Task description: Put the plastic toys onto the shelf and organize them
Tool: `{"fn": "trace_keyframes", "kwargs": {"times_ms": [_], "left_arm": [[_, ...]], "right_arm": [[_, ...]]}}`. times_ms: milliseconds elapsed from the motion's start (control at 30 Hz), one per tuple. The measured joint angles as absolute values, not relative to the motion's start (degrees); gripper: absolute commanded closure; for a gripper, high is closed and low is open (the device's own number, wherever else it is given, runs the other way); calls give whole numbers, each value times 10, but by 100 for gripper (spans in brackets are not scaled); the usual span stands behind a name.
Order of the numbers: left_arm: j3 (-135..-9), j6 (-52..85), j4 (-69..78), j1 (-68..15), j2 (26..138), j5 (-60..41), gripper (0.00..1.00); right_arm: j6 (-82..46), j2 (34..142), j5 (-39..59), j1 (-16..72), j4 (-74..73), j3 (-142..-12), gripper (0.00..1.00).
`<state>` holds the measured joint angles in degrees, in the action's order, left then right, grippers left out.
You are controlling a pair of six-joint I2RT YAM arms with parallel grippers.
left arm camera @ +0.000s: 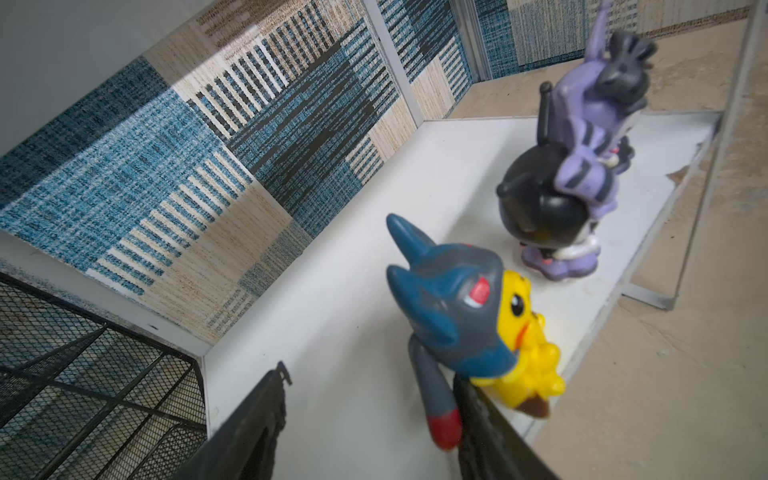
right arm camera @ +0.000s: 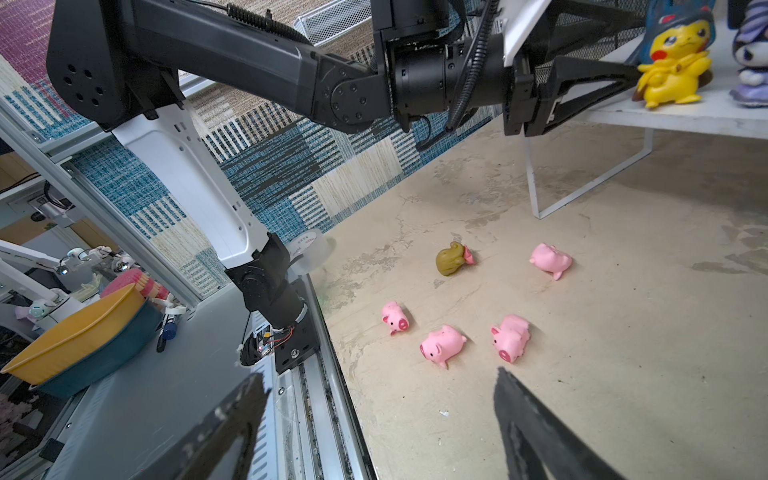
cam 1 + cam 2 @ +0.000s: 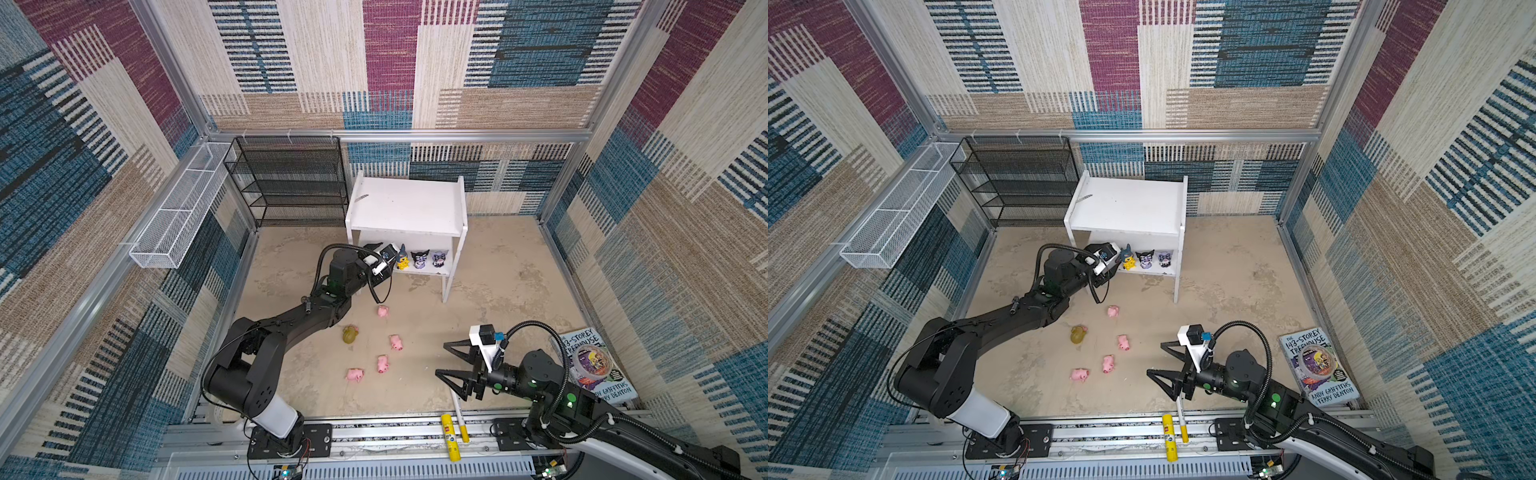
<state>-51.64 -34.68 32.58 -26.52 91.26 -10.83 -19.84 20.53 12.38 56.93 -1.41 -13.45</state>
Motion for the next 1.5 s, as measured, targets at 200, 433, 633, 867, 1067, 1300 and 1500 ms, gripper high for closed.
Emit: {"fn": "trace_keyframes", "kwargs": {"times_ms": [200,433,633,867,1067,1300,1500], "left_arm": [[-514,-347,327,-265,911,-107,35],[-509,-347,328,-265,905,-107,35],[-503,-347,327,-265,903,-107,35],[-497,-347,338,-265,902,-102,35],[-498,-347,343,-265,906,-93,35],[-509,-348,347,-265,914,-89,35],[-512,-349,349,-265,917,-79,35]], "right_arm": [[-198,205,124,569,-14,-135,13],[-198,202,124,569,-14,-131,13],[-198,202,124,569,-14,-131,13],[-198,203,124,569,-14,-131,13],[-198,204,124,569,-14,-131,13],[-198,206,124,569,-14,-131,13],[-198,210,124,569,-14,-131,13]]}}
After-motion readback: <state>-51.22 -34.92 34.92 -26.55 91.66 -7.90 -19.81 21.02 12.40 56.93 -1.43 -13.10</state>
